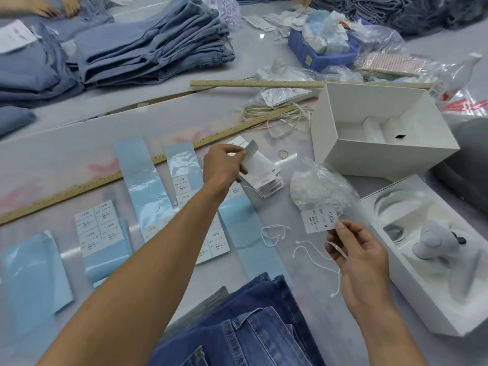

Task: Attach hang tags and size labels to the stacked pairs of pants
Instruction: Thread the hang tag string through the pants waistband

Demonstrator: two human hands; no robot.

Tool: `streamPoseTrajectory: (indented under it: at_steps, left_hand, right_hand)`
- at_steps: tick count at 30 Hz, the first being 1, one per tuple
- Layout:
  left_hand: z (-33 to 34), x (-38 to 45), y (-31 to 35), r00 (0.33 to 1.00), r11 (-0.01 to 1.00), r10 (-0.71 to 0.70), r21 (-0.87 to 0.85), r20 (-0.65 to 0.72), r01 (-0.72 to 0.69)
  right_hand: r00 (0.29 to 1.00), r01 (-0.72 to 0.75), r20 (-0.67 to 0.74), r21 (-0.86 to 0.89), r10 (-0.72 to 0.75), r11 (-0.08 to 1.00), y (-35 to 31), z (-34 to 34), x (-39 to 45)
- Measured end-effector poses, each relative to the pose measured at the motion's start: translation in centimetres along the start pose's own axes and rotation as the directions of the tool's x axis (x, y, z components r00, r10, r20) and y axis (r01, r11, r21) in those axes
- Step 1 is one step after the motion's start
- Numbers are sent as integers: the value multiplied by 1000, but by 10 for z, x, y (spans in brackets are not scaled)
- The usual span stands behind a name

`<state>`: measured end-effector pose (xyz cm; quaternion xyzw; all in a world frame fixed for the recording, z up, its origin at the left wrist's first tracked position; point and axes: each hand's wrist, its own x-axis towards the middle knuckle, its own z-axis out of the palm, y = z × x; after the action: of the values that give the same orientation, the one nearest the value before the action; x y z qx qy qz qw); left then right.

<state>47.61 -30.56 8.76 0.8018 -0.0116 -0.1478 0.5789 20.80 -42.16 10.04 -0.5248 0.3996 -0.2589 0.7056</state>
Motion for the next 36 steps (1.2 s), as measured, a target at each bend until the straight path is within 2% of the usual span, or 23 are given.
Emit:
streamPoseTrajectory:
  at_steps: [7, 9, 12, 17, 19, 22, 26, 29, 33, 36]
  left_hand:
    - [-13, -48, 26, 975, 974, 220, 49, 26, -221]
    - [-28, -77, 25, 969, 969, 245, 3, 36, -246]
    - [-58, -134, 3, 986, 970, 167, -178, 5, -163]
    - [-111, -249, -62, 981, 923, -123, -380, -150, 58]
    - [-121, -290, -84, 969, 899, -197, -423, -151, 117]
    - [-135, -340, -104, 961, 899, -233, -409, -146, 156]
    - [-144, -387, -118, 956, 879, -287, -413, -53, 241]
    - [-148, -405, -121, 949, 848, -311, -439, 40, 297]
    - [-152, -418, -121, 943, 834, -308, -441, 123, 330]
    - [-154, -423, -120, 938, 812, -302, -469, 170, 346]
  right_hand:
    - [1000, 14, 12, 21, -14, 1000, -12, 0, -14]
    - [1000, 22, 19, 36, -23, 999, -21, -1, -23]
    - [996, 44, 71, 61, -48, 997, -35, -2, -44]
    - [977, 90, 192, 0, -88, 996, -46, -4, -94]
    - [967, 88, 241, -33, -78, 996, -44, -4, -115]
    - [939, 80, 338, -53, -57, 995, -40, -5, -150]
    - [900, 33, 435, -110, 18, 993, -33, -4, -197]
    - [877, -12, 465, -226, 119, 974, -19, -3, -226]
    - [862, -35, 455, -384, 223, 922, 2, 0, -248]
    - [869, -2, 436, -470, 234, 883, 11, 0, -252]
